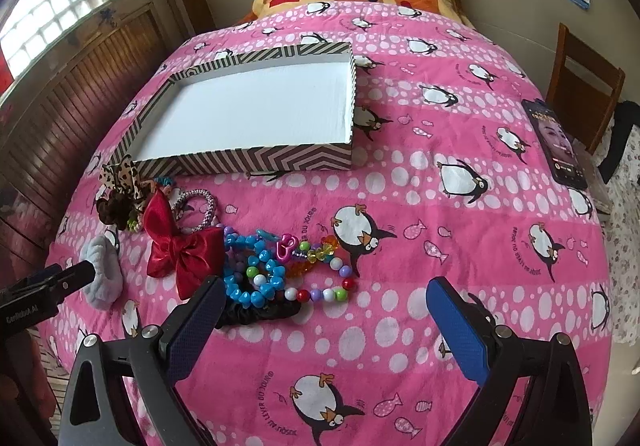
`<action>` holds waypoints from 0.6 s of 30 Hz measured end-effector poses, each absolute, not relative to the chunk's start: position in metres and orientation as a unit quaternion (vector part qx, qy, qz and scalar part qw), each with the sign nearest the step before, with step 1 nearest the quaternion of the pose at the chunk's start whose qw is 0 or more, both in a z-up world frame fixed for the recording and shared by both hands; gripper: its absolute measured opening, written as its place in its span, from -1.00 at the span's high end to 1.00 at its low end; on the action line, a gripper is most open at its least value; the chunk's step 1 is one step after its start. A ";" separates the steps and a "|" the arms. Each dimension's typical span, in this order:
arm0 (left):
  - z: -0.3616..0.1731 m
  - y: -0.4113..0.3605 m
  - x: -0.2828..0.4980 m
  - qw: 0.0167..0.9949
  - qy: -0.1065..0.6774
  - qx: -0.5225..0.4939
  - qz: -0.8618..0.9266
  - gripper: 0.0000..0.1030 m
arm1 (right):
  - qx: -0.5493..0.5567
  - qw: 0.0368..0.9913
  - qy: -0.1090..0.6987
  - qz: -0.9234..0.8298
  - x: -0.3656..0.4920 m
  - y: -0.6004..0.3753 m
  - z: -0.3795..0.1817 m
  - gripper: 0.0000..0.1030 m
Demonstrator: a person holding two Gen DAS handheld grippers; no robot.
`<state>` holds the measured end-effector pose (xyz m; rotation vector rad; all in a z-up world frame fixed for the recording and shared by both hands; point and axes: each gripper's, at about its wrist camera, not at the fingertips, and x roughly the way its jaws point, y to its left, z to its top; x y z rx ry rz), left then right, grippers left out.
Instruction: Organize jewelry
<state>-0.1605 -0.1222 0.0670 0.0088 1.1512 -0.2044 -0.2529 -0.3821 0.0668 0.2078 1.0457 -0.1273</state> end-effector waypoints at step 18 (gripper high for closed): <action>0.066 -0.097 -0.151 0.822 0.559 -0.042 -0.102 -0.97 | 0.090 0.866 0.492 -0.018 -0.246 -0.372 0.072 -0.93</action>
